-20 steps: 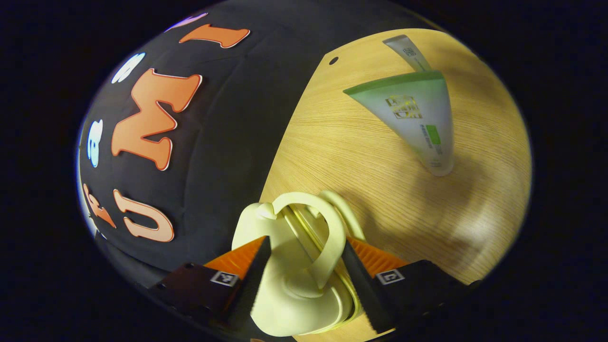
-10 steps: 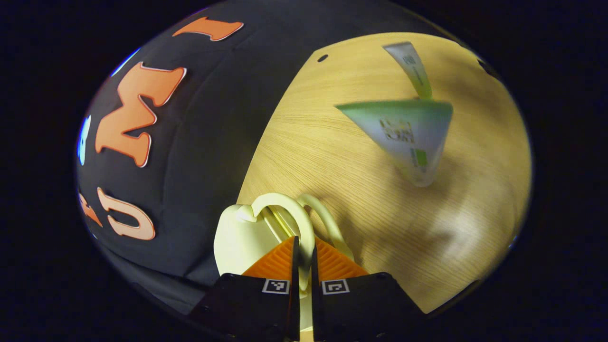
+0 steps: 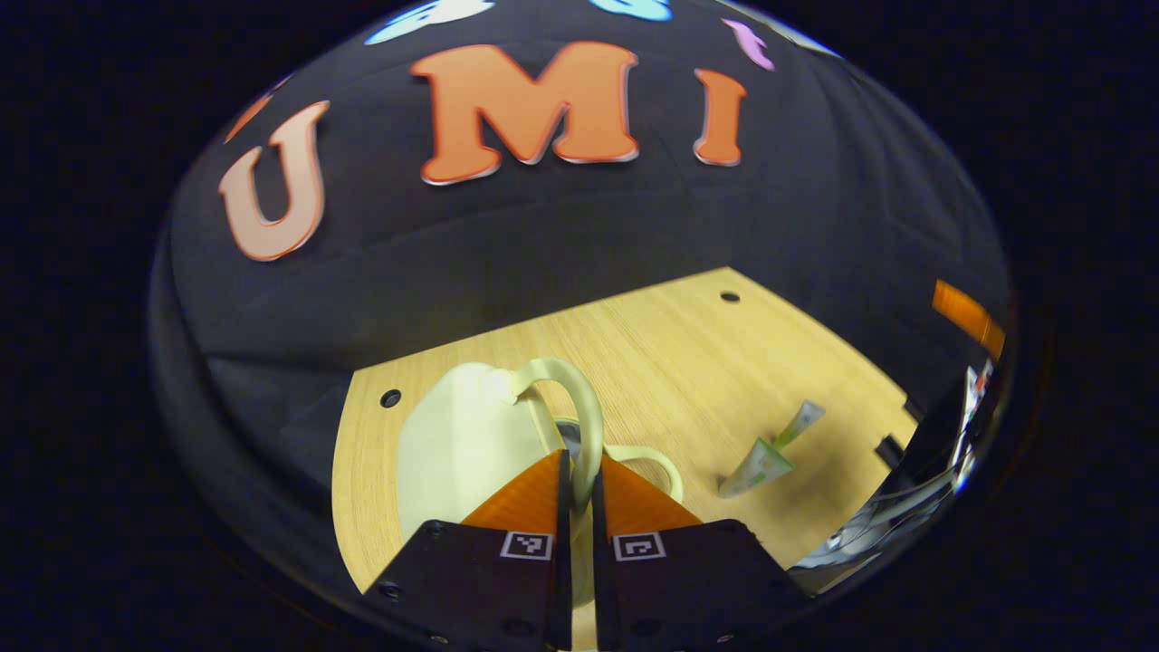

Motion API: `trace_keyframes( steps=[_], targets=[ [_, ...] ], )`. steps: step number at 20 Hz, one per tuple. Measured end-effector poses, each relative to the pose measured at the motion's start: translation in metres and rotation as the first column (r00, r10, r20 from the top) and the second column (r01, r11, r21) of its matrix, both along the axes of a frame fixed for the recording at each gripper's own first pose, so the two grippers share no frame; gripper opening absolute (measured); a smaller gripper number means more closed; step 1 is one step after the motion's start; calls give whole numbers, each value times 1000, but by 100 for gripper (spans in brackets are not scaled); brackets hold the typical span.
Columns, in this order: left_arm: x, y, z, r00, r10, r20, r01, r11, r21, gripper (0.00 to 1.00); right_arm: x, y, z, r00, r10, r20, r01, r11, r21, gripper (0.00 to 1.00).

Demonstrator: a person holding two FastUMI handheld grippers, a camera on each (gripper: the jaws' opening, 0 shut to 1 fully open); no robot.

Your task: First open the suitcase, pack the skin care products into it, and then close the suitcase.

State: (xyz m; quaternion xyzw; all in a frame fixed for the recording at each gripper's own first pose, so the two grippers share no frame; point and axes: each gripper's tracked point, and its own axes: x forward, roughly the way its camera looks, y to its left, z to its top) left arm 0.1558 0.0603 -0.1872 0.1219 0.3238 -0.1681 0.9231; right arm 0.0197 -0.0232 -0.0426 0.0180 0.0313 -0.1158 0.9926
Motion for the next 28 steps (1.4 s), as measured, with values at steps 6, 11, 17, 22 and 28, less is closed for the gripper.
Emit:
trace_keyframes(
  steps=[6,11,17,22,28],
  targets=[
    [20,110,30,999,40,-10,-41,971,-235,10,12,65,6,999,36,7,-36,999,12,95],
    [33,216,25,989,146,-11,-143,949,-281,10,10,111,12,999,51,10,-52,998,18,95],
    [44,309,-29,965,257,-54,-261,924,-278,8,5,145,10,999,39,-3,-39,999,-13,95],
    [45,370,-94,929,340,-145,-366,900,-236,6,1,152,9,1000,23,-17,-24,999,-31,95],
    [36,415,-184,877,408,-255,-448,886,-123,6,-1,150,4,999,10,-42,-13,998,-66,100]
  ],
)
